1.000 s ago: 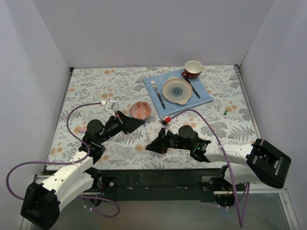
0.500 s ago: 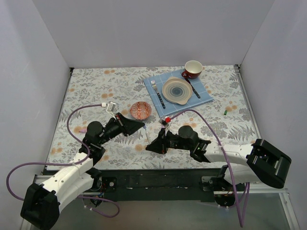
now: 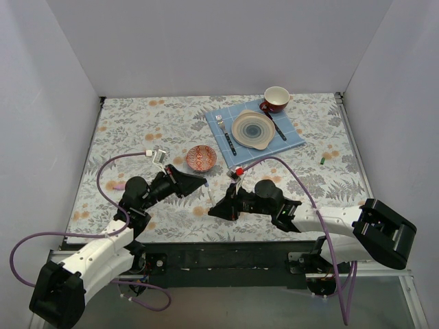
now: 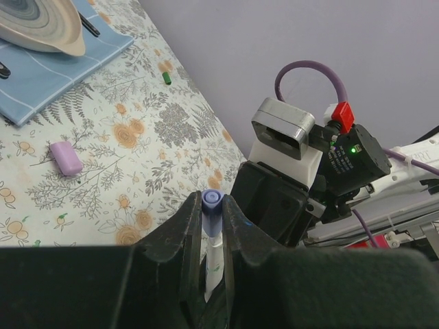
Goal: Insert the pens into the pen caps
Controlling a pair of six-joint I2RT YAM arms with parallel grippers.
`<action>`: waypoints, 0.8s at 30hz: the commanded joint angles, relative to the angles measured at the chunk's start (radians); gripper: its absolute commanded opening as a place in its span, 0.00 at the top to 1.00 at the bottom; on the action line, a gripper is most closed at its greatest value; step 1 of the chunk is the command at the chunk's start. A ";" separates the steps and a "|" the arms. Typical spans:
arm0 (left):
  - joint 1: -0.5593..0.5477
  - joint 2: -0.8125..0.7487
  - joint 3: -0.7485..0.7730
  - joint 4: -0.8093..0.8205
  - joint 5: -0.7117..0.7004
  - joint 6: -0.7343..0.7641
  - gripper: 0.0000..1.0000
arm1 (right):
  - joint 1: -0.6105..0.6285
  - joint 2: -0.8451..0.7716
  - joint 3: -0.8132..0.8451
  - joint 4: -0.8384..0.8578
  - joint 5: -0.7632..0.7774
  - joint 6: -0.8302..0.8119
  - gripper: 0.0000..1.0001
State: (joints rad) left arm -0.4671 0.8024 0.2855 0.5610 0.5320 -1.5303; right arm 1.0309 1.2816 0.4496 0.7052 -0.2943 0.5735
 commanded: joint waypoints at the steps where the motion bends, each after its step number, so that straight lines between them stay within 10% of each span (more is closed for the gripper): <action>1: -0.004 0.006 -0.014 0.042 0.048 0.007 1.00 | 0.004 -0.027 0.047 0.057 0.015 -0.001 0.99; 14: -0.008 -0.029 -0.059 0.114 0.183 -0.025 1.00 | 0.006 -0.065 0.078 0.040 0.023 -0.040 0.99; 18: -0.008 -0.038 -0.034 0.102 0.232 -0.025 0.61 | 0.005 -0.097 0.078 0.042 -0.031 -0.072 0.99; 24: -0.010 -0.132 -0.029 0.134 0.195 0.019 0.43 | 0.006 -0.123 0.074 0.040 -0.106 -0.077 0.99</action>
State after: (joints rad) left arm -0.4747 0.7406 0.2283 0.6796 0.7185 -1.5509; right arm 1.0363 1.1889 0.4854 0.6792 -0.3450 0.5190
